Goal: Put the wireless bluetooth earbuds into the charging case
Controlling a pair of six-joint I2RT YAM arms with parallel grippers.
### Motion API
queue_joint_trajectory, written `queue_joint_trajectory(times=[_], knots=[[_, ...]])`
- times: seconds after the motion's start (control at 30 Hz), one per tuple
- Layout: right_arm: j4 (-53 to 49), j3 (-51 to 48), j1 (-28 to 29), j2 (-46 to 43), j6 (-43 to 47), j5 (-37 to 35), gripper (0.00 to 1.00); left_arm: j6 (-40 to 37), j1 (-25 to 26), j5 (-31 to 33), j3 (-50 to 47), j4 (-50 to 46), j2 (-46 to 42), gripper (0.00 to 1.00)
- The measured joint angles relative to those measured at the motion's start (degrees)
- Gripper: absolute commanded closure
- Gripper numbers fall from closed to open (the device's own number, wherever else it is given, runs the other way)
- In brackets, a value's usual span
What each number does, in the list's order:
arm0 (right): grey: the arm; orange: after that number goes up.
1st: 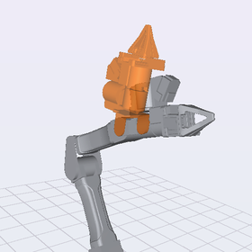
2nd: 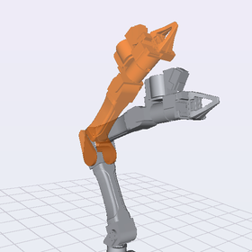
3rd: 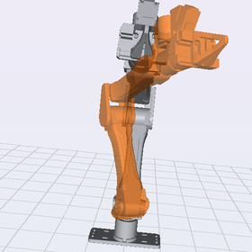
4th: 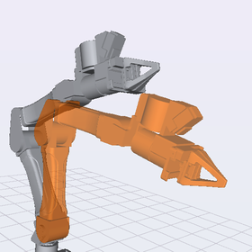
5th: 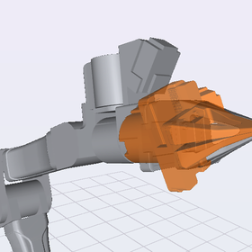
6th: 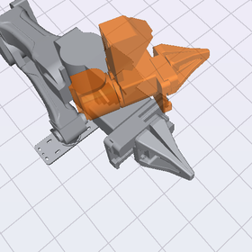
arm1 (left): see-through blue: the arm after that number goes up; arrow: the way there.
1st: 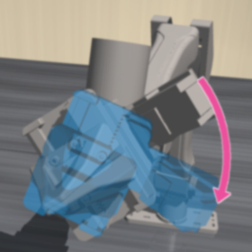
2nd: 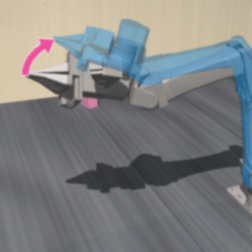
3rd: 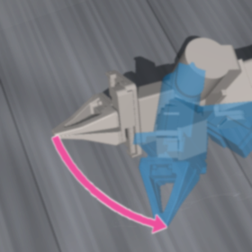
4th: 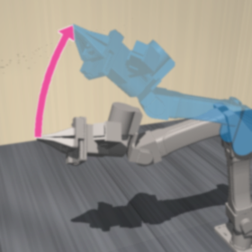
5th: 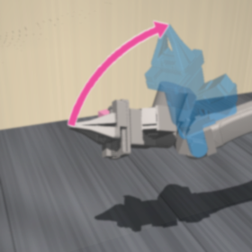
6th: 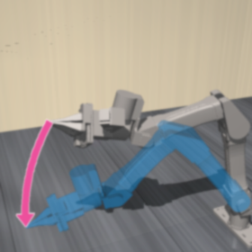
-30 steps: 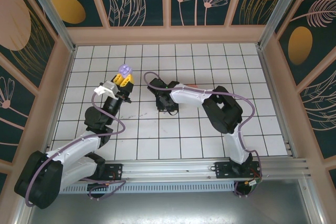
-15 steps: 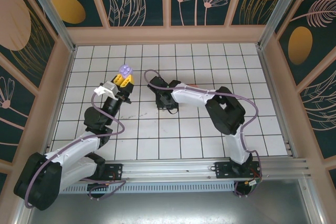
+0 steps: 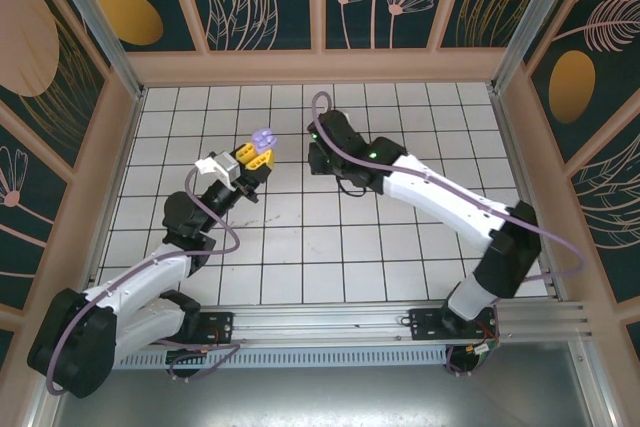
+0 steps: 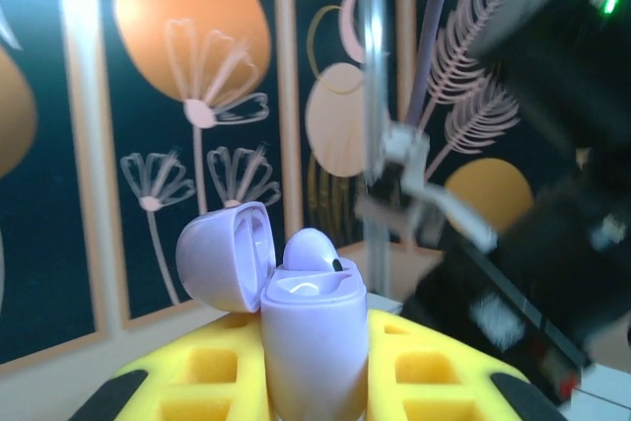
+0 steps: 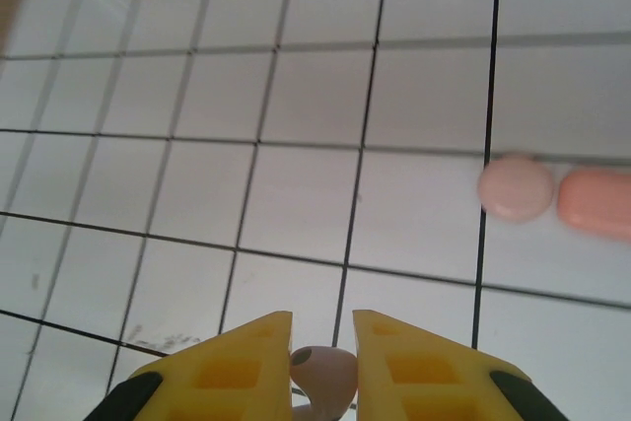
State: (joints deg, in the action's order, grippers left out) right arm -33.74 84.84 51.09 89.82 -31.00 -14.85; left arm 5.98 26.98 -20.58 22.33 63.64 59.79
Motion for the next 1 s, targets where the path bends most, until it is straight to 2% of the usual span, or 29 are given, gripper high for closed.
queue_joint_trajectory(times=[0.2,0.4,0.67,1.0], knots=[[1.8,1.9,2.5,-7.0,9.0,-1.0,0.8,-0.1,0.0,-8.9,2.9,-2.6,4.0,1.0],[3.2,3.7,5.4,-10.5,16.8,-1.7,0.79,0.3,0.2,-15.4,5.9,-4.0,9.0,1.0],[4.4,3.8,9.0,-10.9,22.7,-3.6,0.79,0.3,2.1,-18.5,8.4,-3.9,12.7,1.0],[5.4,3.2,9.1,-10.0,23.7,-5.3,0.79,0.3,2.4,-19.5,9.3,-3.8,13.5,1.0]])
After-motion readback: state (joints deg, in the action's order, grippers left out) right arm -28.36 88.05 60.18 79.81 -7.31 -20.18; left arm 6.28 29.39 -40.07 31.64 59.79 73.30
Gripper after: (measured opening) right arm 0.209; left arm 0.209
